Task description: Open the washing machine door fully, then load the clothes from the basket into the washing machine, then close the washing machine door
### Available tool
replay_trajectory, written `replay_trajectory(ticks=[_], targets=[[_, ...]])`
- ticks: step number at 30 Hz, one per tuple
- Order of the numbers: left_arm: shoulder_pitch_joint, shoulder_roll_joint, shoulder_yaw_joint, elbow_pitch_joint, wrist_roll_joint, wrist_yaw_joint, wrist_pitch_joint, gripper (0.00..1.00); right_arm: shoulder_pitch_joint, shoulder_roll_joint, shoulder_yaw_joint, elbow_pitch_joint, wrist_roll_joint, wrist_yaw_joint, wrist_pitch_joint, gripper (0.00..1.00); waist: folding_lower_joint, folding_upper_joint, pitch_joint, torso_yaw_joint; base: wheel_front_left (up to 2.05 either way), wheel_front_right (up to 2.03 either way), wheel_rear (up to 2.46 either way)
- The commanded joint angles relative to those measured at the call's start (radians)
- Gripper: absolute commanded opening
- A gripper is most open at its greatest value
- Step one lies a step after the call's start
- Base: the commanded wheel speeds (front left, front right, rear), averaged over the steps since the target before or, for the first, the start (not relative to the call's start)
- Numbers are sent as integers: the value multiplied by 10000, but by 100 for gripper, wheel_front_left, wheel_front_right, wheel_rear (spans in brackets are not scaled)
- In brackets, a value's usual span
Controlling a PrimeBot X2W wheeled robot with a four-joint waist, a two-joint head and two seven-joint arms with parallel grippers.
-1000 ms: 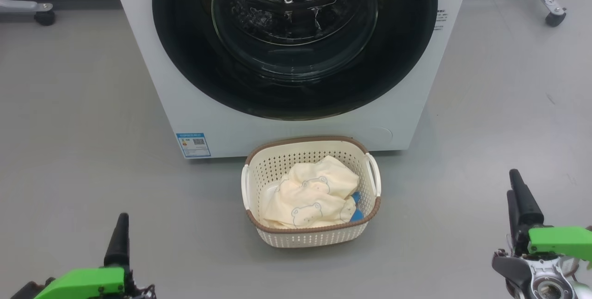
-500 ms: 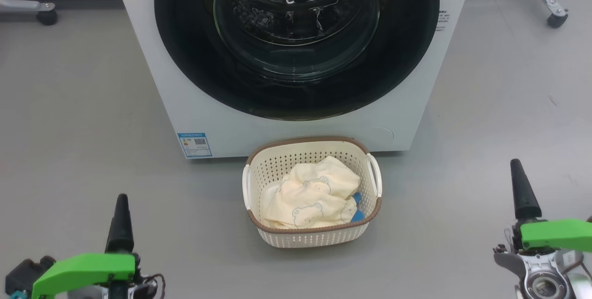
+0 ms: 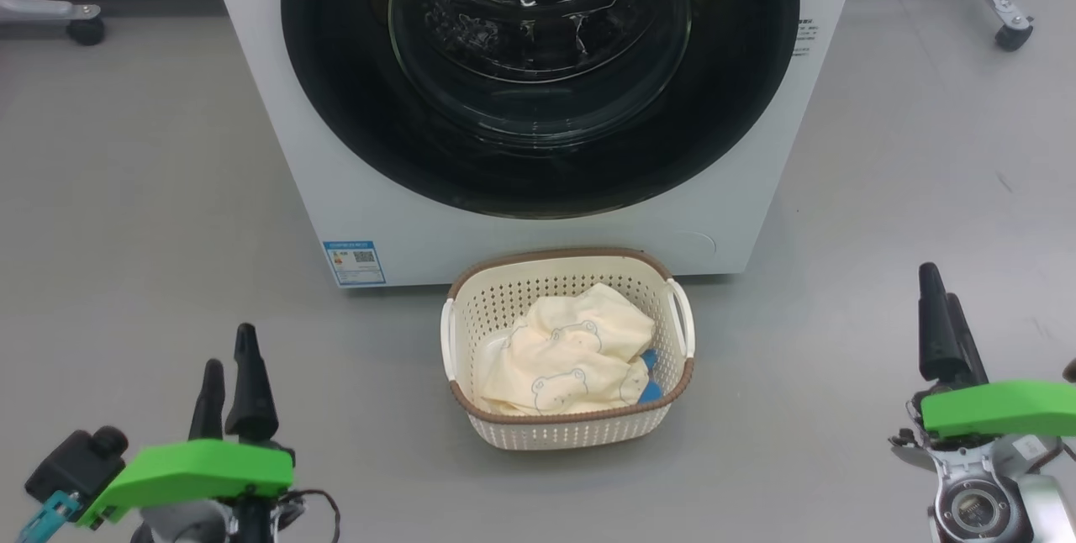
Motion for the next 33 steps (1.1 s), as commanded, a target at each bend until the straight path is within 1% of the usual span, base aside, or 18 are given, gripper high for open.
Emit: replay_trajectory(ticks=[1, 4, 8, 16, 20, 22, 23, 27, 33], targets=[[-587, 145, 97, -470, 497, 96, -125, 100, -617, -199, 164, -449, -383, 26, -134, 100, 0, 0, -5, -5, 0, 0, 0], [-579, 148, -83, -529, 1112, 356, -212, 100, -622, -204, 216, -527, -871, 27, -223, 100, 0, 0, -17, -11, 0, 0, 0], [-587, 153, -343, -482, 1772, 582, -328, 100, -623, -211, 282, -582, -1449, 28, -341, 100, 0, 0, -31, -14, 0, 0, 0], [-593, 163, -738, -401, 3383, 743, -560, 100, -650, -224, 430, -619, -2584, 31, -576, 100, 0, 0, -76, -7, 0, 0, 0], [-596, 167, -848, -399, 3839, 859, -647, 100, -659, -229, 484, -638, -3167, 32, -665, 100, 0, 0, -89, -2, 0, 0, 0], [-607, 169, -968, -334, 4414, 846, -705, 100, -665, -232, 527, -629, -3553, 32, -724, 100, 0, 0, -99, 1, 0, 0, 0], [-623, 172, -1105, -290, 5021, 849, -764, 100, -663, -236, 579, -607, -3864, 33, -783, 100, 0, 0, -107, 5, 0, 0, 0], [-632, 177, -1307, -227, 5882, 979, -880, 100, -674, -242, 694, -585, -4511, 34, -901, 100, 0, 0, -104, 3, 0, 0, 0], [-656, 184, -1509, -51, 6665, 1136, -1054, 100, -717, -252, 751, -462, -5431, 36, -1078, 100, 0, 0, -108, 2, 0, 0, 0]])
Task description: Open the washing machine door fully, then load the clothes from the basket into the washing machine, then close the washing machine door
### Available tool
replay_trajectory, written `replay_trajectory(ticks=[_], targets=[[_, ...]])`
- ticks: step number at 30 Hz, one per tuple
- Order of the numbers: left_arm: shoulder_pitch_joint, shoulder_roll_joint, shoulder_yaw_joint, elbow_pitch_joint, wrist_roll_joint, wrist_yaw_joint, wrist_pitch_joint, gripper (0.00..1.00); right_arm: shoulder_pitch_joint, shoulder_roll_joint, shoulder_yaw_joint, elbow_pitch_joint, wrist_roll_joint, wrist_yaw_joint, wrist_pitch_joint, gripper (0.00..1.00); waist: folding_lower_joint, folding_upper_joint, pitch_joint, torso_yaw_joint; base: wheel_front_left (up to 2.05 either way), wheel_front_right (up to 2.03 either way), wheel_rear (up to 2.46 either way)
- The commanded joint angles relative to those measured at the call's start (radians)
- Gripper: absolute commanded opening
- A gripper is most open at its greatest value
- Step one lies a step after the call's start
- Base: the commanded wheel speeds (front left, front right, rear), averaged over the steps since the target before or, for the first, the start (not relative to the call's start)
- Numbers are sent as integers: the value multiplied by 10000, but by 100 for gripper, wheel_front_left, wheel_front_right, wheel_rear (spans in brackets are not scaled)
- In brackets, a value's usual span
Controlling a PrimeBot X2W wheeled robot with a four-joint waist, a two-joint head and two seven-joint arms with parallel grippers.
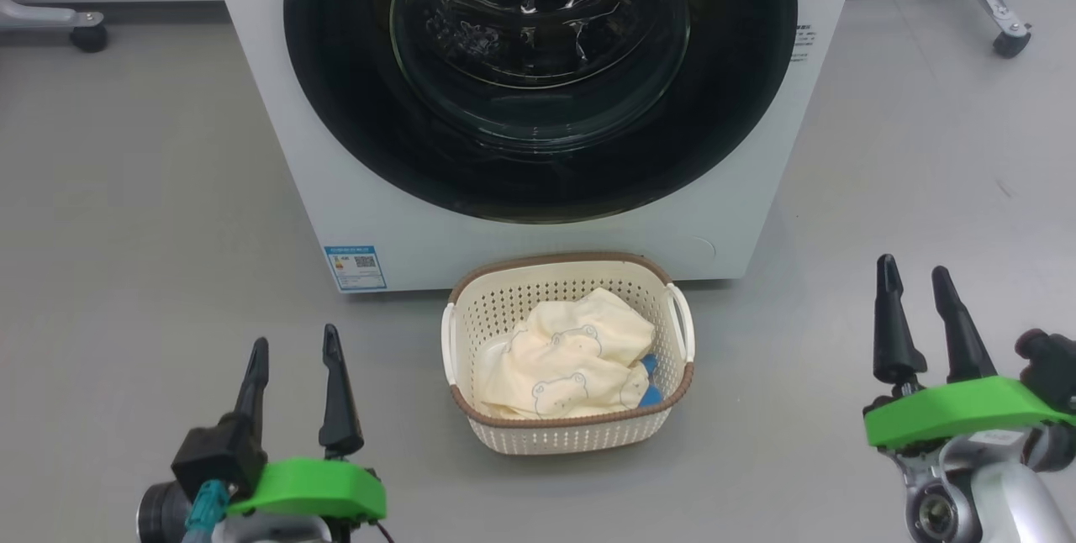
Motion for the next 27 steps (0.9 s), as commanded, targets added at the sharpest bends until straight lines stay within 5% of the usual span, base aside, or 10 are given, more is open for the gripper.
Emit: replay_trajectory(ticks=[1, 15, 27], targets=[[-606, 130, 215, -272, 363, 90, -176, 100, -629, -193, 211, -293, -392, 36, -180, 100, 0, -1, -5, 4, 0, 0, 0], [-826, 147, -339, 773, 1512, 109, -573, 100, -783, -216, 481, 773, -2003, 40, -582, 100, 0, -1, -45, 23, 0, 0, 0], [-927, 147, -445, 1917, 363, 50, -573, 100, -899, -216, 746, 1818, -1927, 40, -582, 100, 0, -1, -41, 22, 0, 0, 0]])
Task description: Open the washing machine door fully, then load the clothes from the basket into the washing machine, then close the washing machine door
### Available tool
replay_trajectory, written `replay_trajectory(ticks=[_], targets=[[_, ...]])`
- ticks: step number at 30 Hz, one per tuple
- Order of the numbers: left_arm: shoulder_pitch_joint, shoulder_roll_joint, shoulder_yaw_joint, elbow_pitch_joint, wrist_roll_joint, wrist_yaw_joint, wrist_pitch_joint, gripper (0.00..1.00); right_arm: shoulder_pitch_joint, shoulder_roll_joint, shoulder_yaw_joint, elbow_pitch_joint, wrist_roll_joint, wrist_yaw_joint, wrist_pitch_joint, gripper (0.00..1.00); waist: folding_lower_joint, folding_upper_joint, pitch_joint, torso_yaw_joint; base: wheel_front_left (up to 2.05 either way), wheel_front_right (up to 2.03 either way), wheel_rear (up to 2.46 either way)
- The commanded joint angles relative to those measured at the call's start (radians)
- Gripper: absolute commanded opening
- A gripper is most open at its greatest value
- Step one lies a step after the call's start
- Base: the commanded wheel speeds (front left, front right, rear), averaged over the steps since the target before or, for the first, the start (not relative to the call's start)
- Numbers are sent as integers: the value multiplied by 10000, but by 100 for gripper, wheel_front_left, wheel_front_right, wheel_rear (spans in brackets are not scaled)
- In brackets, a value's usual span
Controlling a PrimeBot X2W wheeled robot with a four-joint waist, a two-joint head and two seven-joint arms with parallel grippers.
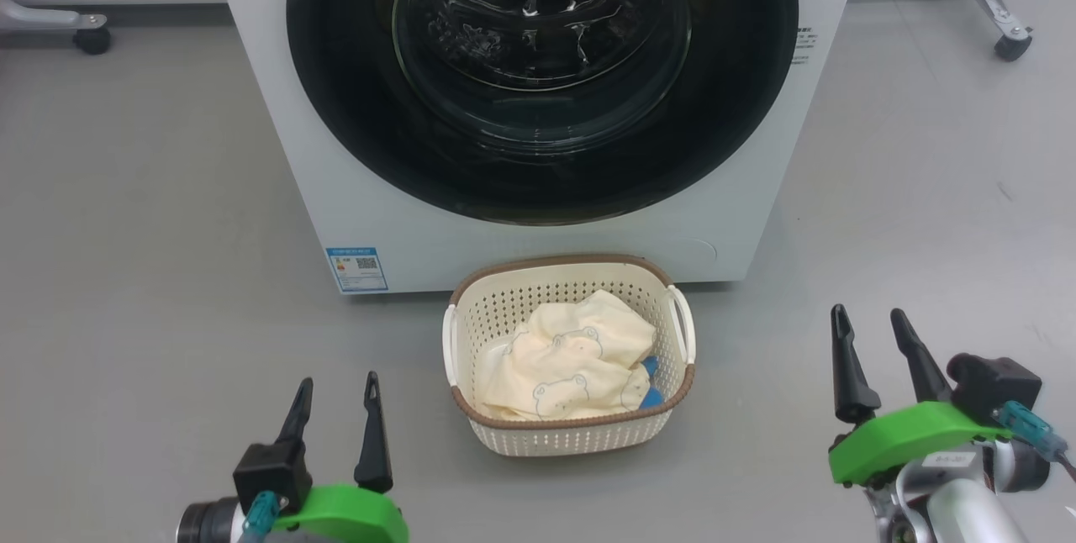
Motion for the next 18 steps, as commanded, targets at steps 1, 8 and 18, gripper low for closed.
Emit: replay_trajectory(ticks=[1, 8, 18], targets=[[-591, 129, 308, -154, -174, -13, -139, 100, -612, -175, 275, -195, 22, 40, -95, 100, 0, -1, 0, 0, 0, 0, 0], [-671, 129, 320, 201, -477, -14, -139, 100, -701, -175, 365, 101, 57, 40, -95, 100, 0, -1, -8, -27, 0, 0, 0], [-718, 129, 318, 355, -655, -21, -139, 100, -749, -175, 403, 231, 82, 40, -95, 100, 0, -1, -23, -64, 0, 0, 0]])
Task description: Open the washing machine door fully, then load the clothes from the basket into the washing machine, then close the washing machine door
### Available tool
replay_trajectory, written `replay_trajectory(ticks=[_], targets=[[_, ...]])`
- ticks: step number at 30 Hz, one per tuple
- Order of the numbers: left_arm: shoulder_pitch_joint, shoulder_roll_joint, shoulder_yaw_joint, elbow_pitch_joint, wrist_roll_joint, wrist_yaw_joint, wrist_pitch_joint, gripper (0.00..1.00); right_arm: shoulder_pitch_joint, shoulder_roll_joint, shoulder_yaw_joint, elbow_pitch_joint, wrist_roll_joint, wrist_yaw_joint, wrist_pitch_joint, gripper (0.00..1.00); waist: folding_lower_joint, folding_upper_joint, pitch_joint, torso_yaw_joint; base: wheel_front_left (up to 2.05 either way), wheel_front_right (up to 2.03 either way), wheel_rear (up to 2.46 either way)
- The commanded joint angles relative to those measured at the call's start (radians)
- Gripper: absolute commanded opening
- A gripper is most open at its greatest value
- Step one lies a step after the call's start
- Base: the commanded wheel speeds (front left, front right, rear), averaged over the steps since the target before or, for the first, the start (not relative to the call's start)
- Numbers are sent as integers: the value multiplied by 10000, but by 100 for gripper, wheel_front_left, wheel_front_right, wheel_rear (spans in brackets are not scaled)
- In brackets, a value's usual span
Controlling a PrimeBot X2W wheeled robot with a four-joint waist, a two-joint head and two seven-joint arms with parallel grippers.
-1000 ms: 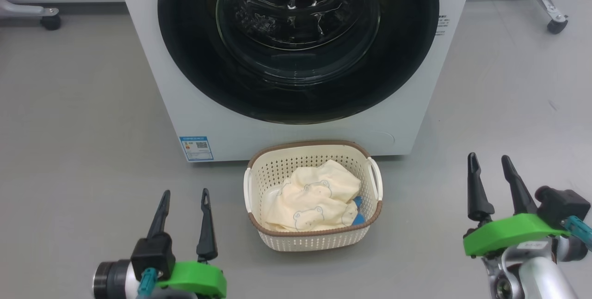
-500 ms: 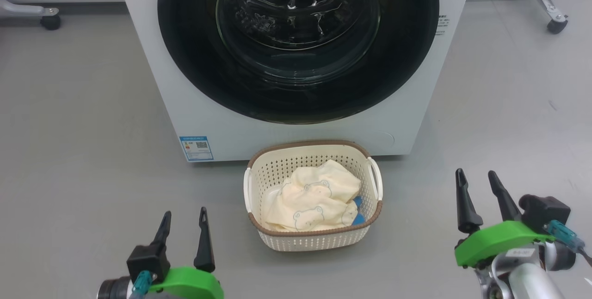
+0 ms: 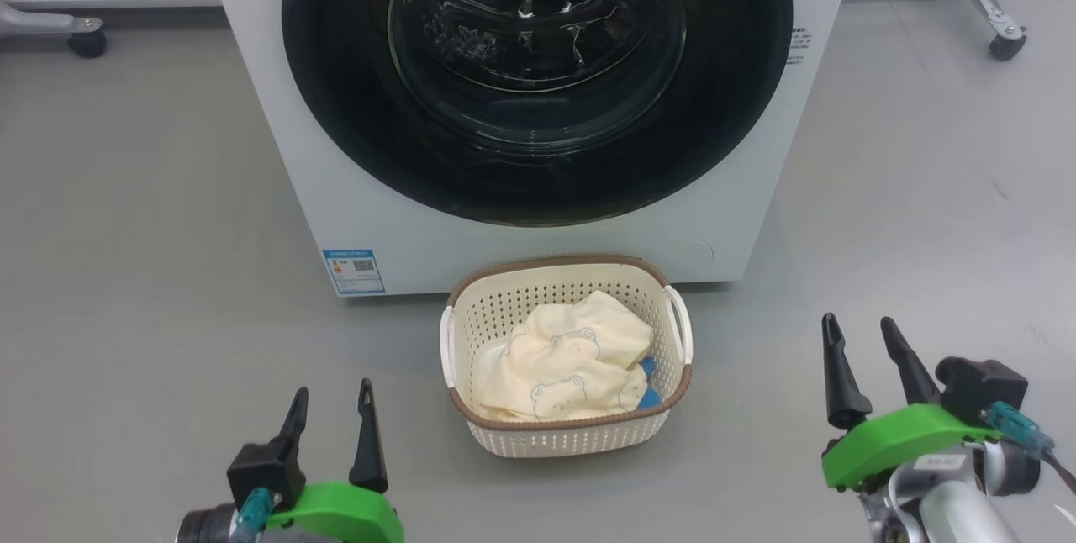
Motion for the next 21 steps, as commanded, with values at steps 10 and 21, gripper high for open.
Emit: replay_trajectory(ticks=[10, 21], targets=[[-533, 131, 339, -300, -122, 10, -141, 100, -622, -173, 236, -337, 100, 40, -95, 100, 0, -1, 32, -7, 0, 0, 0], [-519, 131, 332, -319, -159, 40, -141, 100, -607, -173, 213, -358, 113, 40, -95, 100, 0, -1, 26, 0, 0, 0, 0]])
